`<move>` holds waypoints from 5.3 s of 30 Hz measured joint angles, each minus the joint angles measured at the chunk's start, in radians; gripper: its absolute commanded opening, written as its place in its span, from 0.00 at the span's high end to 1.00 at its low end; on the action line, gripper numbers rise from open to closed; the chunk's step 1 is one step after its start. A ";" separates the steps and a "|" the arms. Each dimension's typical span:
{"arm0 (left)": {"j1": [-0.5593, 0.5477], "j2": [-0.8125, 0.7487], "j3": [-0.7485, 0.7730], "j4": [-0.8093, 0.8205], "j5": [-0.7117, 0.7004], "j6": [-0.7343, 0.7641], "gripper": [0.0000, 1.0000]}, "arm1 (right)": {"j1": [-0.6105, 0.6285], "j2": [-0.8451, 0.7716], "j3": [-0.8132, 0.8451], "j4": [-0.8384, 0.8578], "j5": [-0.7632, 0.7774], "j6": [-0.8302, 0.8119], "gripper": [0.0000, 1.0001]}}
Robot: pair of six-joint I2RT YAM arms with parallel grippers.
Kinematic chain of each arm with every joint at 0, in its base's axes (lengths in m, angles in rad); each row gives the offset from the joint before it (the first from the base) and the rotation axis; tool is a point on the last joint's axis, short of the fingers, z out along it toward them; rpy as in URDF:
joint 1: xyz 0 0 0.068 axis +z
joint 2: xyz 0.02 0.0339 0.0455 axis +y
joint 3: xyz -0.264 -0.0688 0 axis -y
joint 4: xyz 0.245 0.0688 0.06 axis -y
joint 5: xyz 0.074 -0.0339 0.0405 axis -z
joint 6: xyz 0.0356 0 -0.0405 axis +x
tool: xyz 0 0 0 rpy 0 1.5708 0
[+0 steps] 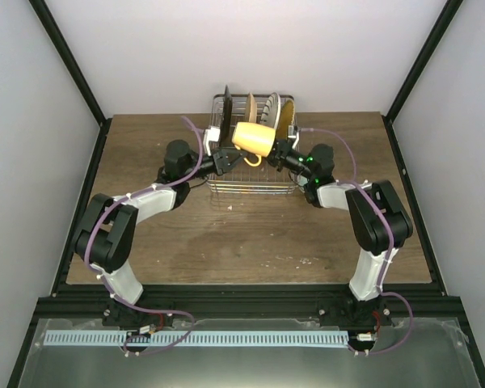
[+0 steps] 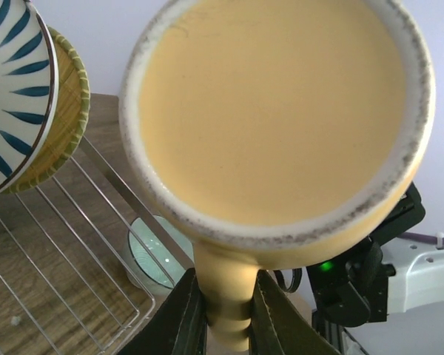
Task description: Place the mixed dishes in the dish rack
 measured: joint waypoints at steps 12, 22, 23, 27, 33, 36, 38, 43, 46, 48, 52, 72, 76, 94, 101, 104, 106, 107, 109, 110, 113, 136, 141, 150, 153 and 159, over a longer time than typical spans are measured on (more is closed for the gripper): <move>0.008 0.000 0.000 -0.033 -0.021 0.033 1.00 | -0.003 0.053 0.033 -0.015 -0.077 -0.008 0.79; 0.033 0.000 0.000 -0.047 -0.037 0.045 1.00 | -0.026 0.049 0.011 -0.016 -0.094 -0.021 0.71; 0.040 0.000 0.000 -0.048 -0.041 0.047 1.00 | -0.032 0.045 0.004 -0.021 -0.096 -0.025 0.71; 0.066 0.000 0.000 -0.052 -0.053 0.056 1.00 | -0.068 0.013 -0.016 -0.069 -0.098 -0.058 0.71; 0.077 0.000 0.036 -0.129 -0.064 0.115 1.00 | -0.110 -0.068 -0.024 -0.202 -0.098 -0.162 0.71; 0.077 0.000 0.083 -0.219 -0.062 0.184 1.00 | -0.133 -0.128 -0.024 -0.315 -0.094 -0.253 0.71; 0.077 0.001 0.111 -0.276 -0.061 0.234 1.00 | -0.148 -0.174 -0.023 -0.404 -0.085 -0.325 0.71; 0.073 0.016 0.182 -0.432 -0.069 0.366 1.00 | -0.191 -0.281 -0.019 -0.585 -0.052 -0.471 0.63; 0.059 0.045 0.248 -0.565 -0.099 0.466 1.00 | -0.214 -0.329 0.004 -0.720 -0.011 -0.562 0.59; 0.040 0.073 0.302 -0.651 -0.125 0.530 1.00 | -0.220 -0.348 0.053 -0.829 0.030 -0.638 0.51; -0.010 0.140 0.411 -0.777 -0.164 0.634 1.00 | -0.227 -0.383 0.134 -0.965 0.092 -0.760 0.38; -0.113 0.307 0.659 -1.123 -0.422 0.913 1.00 | -0.241 -0.481 0.163 -1.246 0.271 -0.994 0.00; -0.122 0.352 0.712 -1.131 -0.448 0.929 1.00 | -0.241 -0.481 0.166 -1.277 0.286 -1.017 0.00; -0.209 0.499 0.928 -1.275 -0.589 1.067 1.00 | -0.241 -0.481 0.195 -1.332 0.304 -1.078 0.00; -0.227 0.528 0.955 -1.295 -0.667 1.123 1.00 | -0.241 -0.481 0.195 -1.333 0.303 -1.081 0.00; -0.231 0.546 0.960 -1.300 -0.699 1.141 1.00 | -0.241 -0.481 0.195 -1.334 0.303 -1.082 0.00; -0.231 0.549 0.963 -1.292 -0.709 1.147 1.00 | -0.241 -0.481 0.195 -1.334 0.303 -1.082 0.00; -0.232 0.549 0.965 -1.293 -0.717 1.152 1.00 | -0.241 -0.481 0.195 -1.334 0.303 -1.082 0.00; -0.232 0.550 0.966 -1.292 -0.722 1.153 0.95 | -0.241 -0.481 0.195 -1.335 0.303 -1.082 0.00; -0.232 0.552 0.967 -1.290 -0.724 1.152 0.88 | -0.241 -0.481 0.195 -1.336 0.303 -1.082 0.00; -0.232 0.552 0.967 -1.288 -0.724 1.152 0.62 | -0.241 -0.481 0.195 -1.337 0.303 -1.082 0.00; -0.234 0.263 0.647 -1.174 -0.772 1.085 0.07 | -0.241 -0.438 0.269 -1.425 0.320 -1.105 0.00; -0.232 0.124 0.583 -1.120 -0.821 1.050 0.07 | -0.241 -0.426 0.299 -1.546 0.415 -1.119 0.05; -0.224 -0.093 0.509 -1.100 -0.834 1.002 0.07 | -0.241 -0.335 0.298 -1.775 0.593 -1.119 0.11; -0.223 -0.132 0.467 -1.108 -0.827 0.985 0.07 | -0.241 -0.323 0.297 -1.819 0.654 -1.121 0.19; -0.223 -0.149 0.414 -1.130 -0.826 0.964 0.07 | -0.241 -0.293 0.262 -1.839 0.703 -1.121 0.31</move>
